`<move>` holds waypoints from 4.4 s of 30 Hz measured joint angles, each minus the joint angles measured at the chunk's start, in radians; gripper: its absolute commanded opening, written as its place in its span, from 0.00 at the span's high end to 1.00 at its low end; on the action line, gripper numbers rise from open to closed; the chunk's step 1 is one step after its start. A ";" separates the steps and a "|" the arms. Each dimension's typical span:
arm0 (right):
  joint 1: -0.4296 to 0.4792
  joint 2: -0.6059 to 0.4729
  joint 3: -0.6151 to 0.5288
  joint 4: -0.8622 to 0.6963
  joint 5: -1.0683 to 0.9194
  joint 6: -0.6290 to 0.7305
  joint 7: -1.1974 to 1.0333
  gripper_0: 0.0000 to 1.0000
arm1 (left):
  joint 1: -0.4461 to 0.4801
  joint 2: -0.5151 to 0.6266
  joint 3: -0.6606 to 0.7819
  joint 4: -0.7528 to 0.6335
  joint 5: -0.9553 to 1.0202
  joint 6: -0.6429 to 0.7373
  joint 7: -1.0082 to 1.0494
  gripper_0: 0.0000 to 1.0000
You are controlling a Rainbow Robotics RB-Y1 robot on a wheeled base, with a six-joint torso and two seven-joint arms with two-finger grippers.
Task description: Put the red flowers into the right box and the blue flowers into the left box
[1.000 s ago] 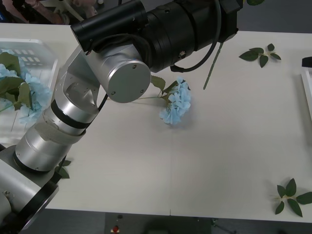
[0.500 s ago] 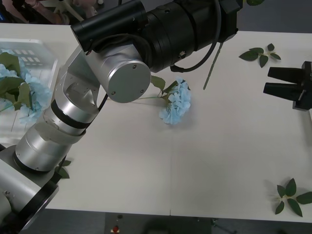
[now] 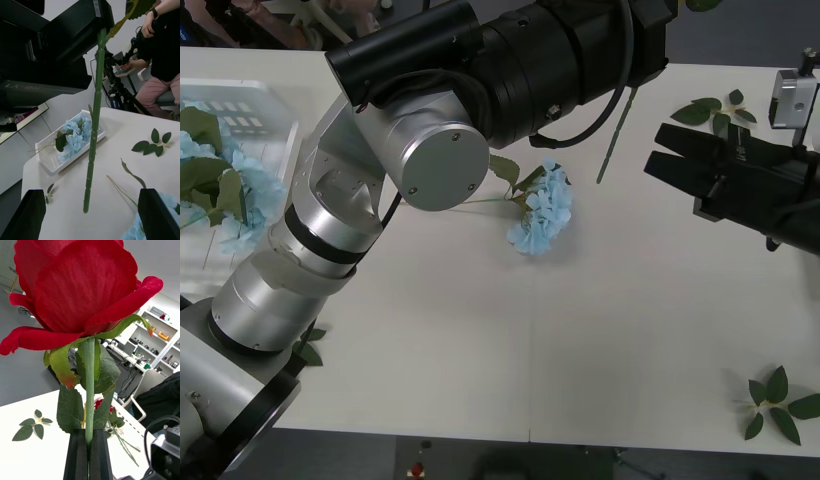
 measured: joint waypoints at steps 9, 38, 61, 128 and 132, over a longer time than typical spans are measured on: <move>-0.057 0.124 0.054 0.002 0.076 -0.089 0.000 0.31 | 0.000 0.000 0.000 0.000 0.000 0.000 0.000 1.00; -0.159 0.206 0.152 0.114 0.137 -0.160 0.002 1.00 | 0.000 0.000 0.000 0.001 0.000 0.000 0.000 0.00; -0.159 -0.155 0.160 0.238 0.101 -0.172 -0.158 1.00 | 0.023 0.301 0.009 -0.085 0.093 0.055 0.000 0.00; -0.235 -0.734 0.210 0.793 0.339 0.126 -0.072 0.31 | -0.208 0.120 -0.496 0.779 -0.056 0.217 -0.822 1.00; -0.235 -0.741 0.154 0.702 0.302 0.266 0.032 0.30 | -0.208 0.135 -0.469 0.761 0.032 0.214 -0.821 1.00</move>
